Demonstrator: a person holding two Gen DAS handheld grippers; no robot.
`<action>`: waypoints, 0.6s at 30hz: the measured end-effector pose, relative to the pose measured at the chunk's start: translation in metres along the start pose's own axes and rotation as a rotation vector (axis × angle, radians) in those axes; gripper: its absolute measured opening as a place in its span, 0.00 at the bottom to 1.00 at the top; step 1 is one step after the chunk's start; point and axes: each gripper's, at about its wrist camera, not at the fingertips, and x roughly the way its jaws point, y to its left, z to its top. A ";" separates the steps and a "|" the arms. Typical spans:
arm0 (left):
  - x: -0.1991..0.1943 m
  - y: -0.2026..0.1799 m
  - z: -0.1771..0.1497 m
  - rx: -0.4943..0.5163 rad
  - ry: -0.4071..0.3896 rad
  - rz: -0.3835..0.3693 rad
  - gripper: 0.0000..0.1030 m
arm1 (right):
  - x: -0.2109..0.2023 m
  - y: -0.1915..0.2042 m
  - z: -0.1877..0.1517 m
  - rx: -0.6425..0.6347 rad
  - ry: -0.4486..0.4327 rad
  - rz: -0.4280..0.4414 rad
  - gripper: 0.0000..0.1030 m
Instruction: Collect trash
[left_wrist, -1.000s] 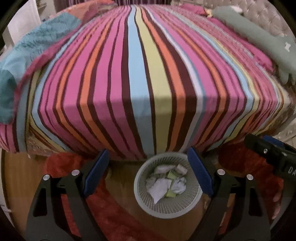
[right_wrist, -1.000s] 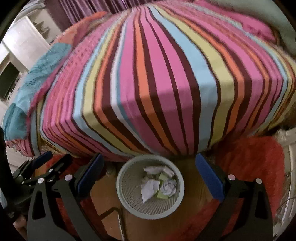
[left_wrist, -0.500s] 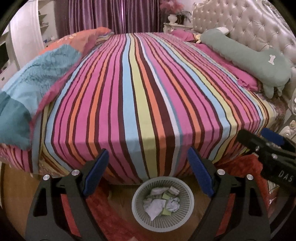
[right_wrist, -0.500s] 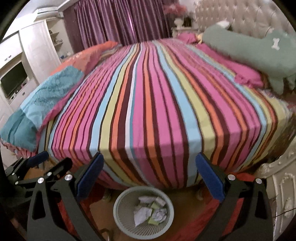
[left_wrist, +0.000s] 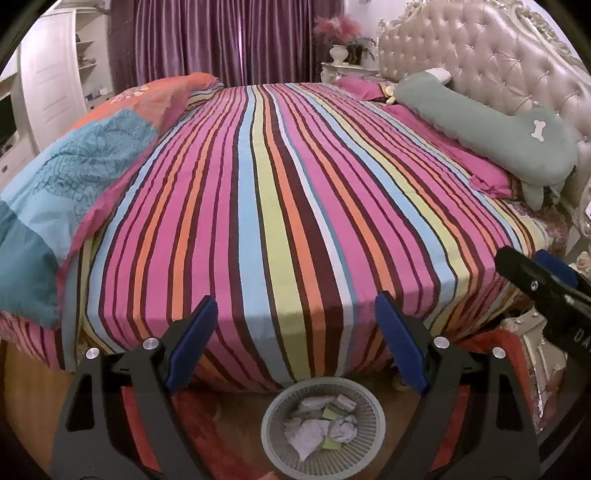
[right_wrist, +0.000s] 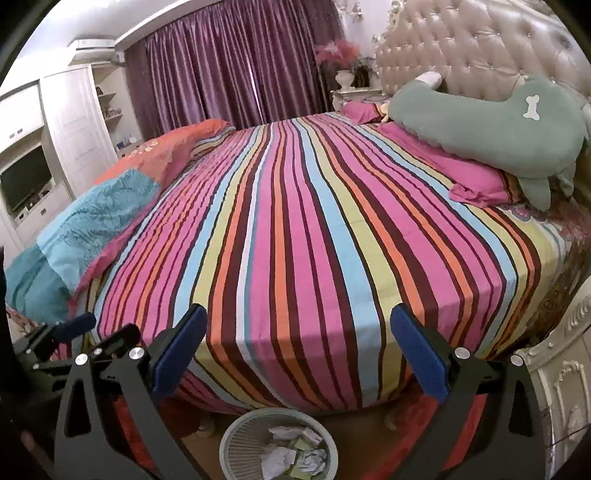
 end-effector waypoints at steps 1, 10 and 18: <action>0.001 0.001 0.001 -0.001 0.001 -0.001 0.82 | 0.002 0.001 0.000 -0.001 0.002 0.003 0.92; 0.021 0.002 0.015 -0.012 0.021 -0.009 0.82 | 0.022 0.015 0.009 -0.039 0.031 0.027 0.92; 0.025 0.000 0.023 -0.021 0.022 -0.018 0.82 | 0.021 0.012 0.015 -0.036 0.028 0.013 0.92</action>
